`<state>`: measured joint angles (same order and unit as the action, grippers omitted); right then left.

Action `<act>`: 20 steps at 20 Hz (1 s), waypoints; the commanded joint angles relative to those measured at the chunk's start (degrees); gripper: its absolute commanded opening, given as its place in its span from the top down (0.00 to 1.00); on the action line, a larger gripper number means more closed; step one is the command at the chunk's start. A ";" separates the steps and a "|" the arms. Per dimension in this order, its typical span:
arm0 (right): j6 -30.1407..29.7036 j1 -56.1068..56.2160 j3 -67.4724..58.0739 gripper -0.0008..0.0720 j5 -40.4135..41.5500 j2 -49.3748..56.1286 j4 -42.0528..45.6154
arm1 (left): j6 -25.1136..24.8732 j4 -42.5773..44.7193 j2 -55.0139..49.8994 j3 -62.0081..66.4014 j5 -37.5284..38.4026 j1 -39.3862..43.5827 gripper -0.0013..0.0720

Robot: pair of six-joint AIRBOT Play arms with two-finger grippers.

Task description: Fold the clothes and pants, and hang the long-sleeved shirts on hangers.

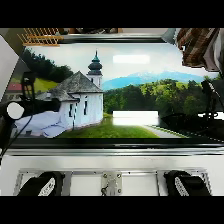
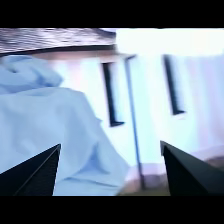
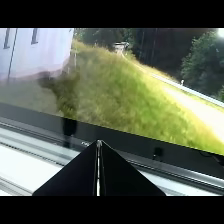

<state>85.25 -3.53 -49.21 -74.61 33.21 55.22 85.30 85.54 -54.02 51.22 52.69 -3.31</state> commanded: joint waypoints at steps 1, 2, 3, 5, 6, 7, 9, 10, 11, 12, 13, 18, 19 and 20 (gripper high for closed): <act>0.02 0.04 0.02 0.97 -0.02 0.00 -0.02 | 1.29 10.91 -8.74 3.30 -0.66 -7.52 0.03; 0.02 0.04 0.02 0.97 -0.02 -0.02 0.00 | 1.29 10.88 -12.07 3.98 -0.70 -8.83 0.03; 0.02 0.04 0.02 0.97 -0.02 -0.04 0.00 | 1.29 10.88 -15.76 4.90 -0.66 -9.79 0.03; 0.02 0.04 0.02 0.97 -0.02 -0.04 -0.02 | 1.29 10.88 -21.88 6.45 -0.68 -10.49 0.03; 0.02 0.04 0.02 0.97 -0.02 -0.04 0.00 | 1.29 10.91 -24.68 7.15 -0.76 -10.47 0.03; 0.02 0.04 0.02 0.97 -0.02 -0.04 -0.02 | 1.29 10.88 -27.04 7.87 -0.66 -10.36 0.03; 0.02 0.04 0.02 0.97 -0.02 -0.04 0.00 | 1.31 10.80 -30.86 9.49 0.26 -10.36 0.03; 0.02 0.04 0.02 0.97 -0.02 -0.04 -0.02 | 1.31 10.88 -32.28 10.29 1.03 -10.36 0.03; 0.02 0.04 0.02 0.97 -0.02 -0.04 -0.02 | 1.31 10.86 -33.22 10.91 1.77 -10.36 0.03; 0.02 0.04 0.02 0.97 -0.02 -0.04 -0.02 | 1.31 10.84 -33.90 11.34 2.29 -10.36 0.03; 0.02 0.04 0.02 0.97 -0.02 -0.04 -0.02 | 1.33 10.78 -33.99 11.30 2.40 -10.36 0.04; 0.02 0.04 0.02 0.97 -0.02 -0.04 -0.02 | 2.78 9.79 -32.17 11.13 5.33 -10.08 0.97; 0.02 0.04 0.02 0.97 -0.02 -0.04 -0.02 | 2.78 8.74 -29.94 11.13 5.11 -9.29 0.97; 0.02 0.04 0.02 0.97 -0.02 -0.02 -0.02 | 2.78 7.80 -27.28 11.13 4.28 -7.96 0.97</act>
<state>85.25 -3.53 -49.21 -74.61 33.21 55.22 87.68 95.79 -85.03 62.19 56.84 -12.88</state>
